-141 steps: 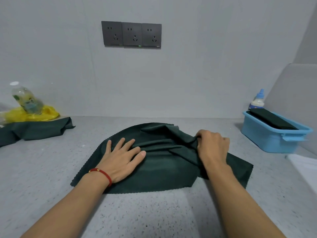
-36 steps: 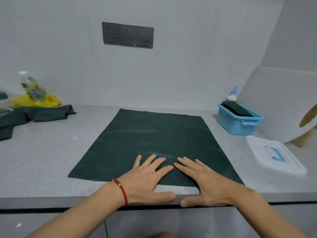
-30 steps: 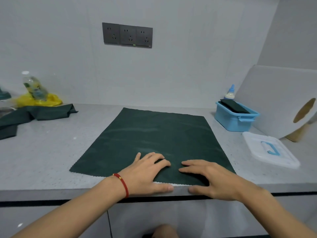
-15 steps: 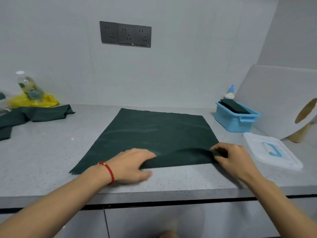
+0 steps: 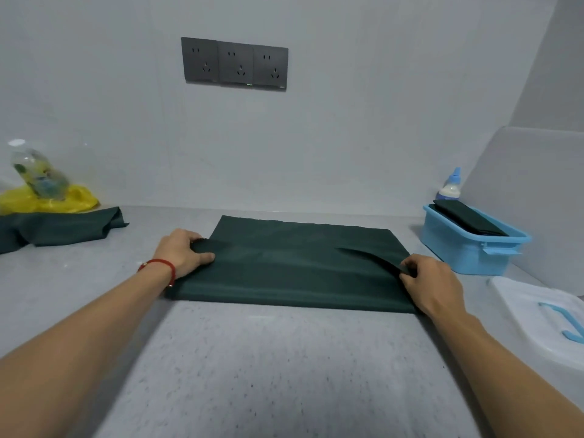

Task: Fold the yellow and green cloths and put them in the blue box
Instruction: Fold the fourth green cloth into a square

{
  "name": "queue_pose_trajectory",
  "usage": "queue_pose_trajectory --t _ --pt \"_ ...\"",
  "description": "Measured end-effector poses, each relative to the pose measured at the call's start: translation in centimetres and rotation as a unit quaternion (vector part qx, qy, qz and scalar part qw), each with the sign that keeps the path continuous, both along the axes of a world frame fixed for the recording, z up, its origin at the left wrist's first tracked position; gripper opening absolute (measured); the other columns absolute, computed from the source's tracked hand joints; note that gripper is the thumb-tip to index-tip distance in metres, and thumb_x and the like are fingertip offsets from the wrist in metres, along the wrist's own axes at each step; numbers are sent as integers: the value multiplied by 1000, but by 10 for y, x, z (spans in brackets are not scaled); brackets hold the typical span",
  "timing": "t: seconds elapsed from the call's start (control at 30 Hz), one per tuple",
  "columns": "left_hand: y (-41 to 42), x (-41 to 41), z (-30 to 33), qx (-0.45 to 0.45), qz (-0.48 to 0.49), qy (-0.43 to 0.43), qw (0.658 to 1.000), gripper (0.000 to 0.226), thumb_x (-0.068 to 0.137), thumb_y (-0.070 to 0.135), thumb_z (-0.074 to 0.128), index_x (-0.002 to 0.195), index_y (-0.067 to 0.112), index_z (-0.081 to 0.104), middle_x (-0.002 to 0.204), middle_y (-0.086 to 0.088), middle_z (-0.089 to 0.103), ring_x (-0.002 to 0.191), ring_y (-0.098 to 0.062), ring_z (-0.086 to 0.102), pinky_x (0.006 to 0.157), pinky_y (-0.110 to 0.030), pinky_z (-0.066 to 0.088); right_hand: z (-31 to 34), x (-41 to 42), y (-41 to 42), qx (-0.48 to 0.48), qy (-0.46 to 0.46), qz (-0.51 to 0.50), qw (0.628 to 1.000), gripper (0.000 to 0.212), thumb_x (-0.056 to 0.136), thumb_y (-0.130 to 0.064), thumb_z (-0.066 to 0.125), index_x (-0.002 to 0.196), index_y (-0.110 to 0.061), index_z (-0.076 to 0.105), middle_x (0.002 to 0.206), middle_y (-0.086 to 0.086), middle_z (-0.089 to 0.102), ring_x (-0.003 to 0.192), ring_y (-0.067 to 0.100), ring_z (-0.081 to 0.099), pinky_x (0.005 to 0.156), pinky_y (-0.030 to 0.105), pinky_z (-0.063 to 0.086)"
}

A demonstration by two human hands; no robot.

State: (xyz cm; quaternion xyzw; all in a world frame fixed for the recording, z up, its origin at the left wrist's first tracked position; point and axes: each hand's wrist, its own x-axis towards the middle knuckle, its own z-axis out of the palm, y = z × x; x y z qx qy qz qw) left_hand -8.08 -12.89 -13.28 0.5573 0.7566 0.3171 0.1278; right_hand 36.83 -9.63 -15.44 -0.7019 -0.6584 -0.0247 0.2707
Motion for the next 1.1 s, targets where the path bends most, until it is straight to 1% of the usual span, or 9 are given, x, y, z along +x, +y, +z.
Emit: queue_pose_trajectory --t 0.1,0.2,0.27,0.33,0.47,0.67,0.9,1.0,1.1 --pt "14 -3 -21 41 74 -51 995 25 78 37 86 79 18 71 88 -3 71 87 -25 64 79 -34 52 -6 4 16 5 -52 -39 998 17 95 -26 64 107 -15 69 95 8 69 88 30 61 74 40 52" --pt "22 -9 -31 57 91 -60 992 35 77 46 84 72 14 71 78 -3 70 79 -23 65 70 -35 49 -10 13 26 3 -14 -64 998 18 95 -24 65 112 -17 67 96 7 71 86 30 61 71 39 51" --pt "25 -15 -27 42 87 -88 991 28 82 40 80 73 16 71 78 0 71 83 -22 67 68 -30 49 -10 18 30 -10 21 -65 998 19 96 -23 67 114 -19 68 101 6 73 94 32 64 76 42 54" --pt "25 -19 -22 19 83 -116 990 9 86 22 76 78 20 71 82 0 73 90 -24 68 81 -33 54 -8 21 32 -23 63 -64 996 21 95 -25 70 115 -19 69 102 5 74 98 32 65 83 46 56" --pt "25 -18 -21 21 95 -36 995 16 87 15 75 102 19 70 83 3 67 94 -21 59 95 -34 48 -8 21 36 -19 114 -71 991 22 92 -25 75 111 -16 71 94 3 72 99 32 65 85 48 56" --pt "26 -14 -27 50 125 -8 991 18 87 22 79 101 13 74 79 1 64 92 -21 50 94 -39 47 -12 23 36 -3 152 -78 985 13 89 -24 79 89 -20 66 69 -13 56 83 25 56 73 39 48" --pt "29 -13 -26 53 116 11 992 22 87 25 78 105 12 72 83 -3 69 104 -32 63 92 -41 50 -10 22 36 5 147 -76 986 13 90 -26 76 94 -18 66 77 -5 64 87 27 57 75 39 48" --pt "24 0 -22 47 110 152 981 37 95 38 66 120 12 67 113 -14 70 112 -36 59 95 -46 49 -4 17 29 35 49 -102 993 27 97 -34 62 112 -12 68 103 11 70 98 34 61 84 48 52" --pt "15 44 -13 109 36 273 955 47 96 57 47 122 24 67 130 -5 63 123 -30 49 96 -46 39 0 -13 21 72 -57 -30 995 37 101 -40 52 123 -13 65 119 14 65 109 33 60 94 51 45"
